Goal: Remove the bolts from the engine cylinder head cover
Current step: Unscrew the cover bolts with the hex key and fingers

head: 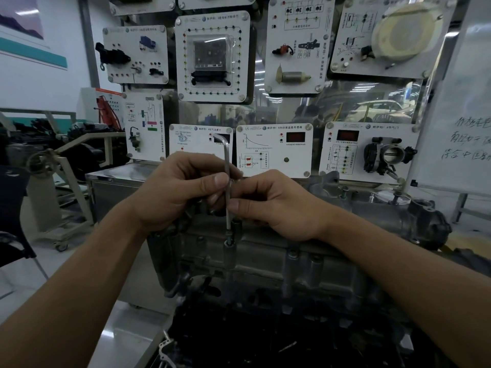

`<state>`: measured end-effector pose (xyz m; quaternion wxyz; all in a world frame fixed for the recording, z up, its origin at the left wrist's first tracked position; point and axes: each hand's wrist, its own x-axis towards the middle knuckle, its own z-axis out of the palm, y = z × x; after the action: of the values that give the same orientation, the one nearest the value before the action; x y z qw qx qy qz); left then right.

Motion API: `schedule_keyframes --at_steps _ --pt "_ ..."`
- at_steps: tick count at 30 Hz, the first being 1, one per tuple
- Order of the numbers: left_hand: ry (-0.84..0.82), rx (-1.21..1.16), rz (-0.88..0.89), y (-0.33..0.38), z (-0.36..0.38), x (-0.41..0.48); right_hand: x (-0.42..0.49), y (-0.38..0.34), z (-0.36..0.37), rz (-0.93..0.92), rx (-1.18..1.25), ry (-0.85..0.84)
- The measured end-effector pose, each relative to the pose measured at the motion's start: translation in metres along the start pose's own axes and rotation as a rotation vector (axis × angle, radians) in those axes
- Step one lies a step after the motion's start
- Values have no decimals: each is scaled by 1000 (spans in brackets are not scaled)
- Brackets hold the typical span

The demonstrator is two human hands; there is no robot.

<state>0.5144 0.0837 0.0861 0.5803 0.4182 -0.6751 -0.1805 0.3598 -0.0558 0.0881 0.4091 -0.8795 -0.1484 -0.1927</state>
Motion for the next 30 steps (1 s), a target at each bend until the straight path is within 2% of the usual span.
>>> schedule_keyframes --at_steps 4,13,17,20,25,30 --pt "-2 -7 -23 2 1 2 -1 -8 1 21 -36 6" --pt "49 -13 -99 10 7 7 -20 -30 -6 129 -32 139" --pt "143 258 -151 16 19 5 -49 -28 -19 172 -106 190" --pt "125 420 -142 18 44 6 -67 -24 -19 228 -163 174" --pt "75 299 -70 18 85 17 -72 -19 -20 196 -177 271" --pt "80 283 -74 17 87 22 -73 -16 -22 196 -221 251"
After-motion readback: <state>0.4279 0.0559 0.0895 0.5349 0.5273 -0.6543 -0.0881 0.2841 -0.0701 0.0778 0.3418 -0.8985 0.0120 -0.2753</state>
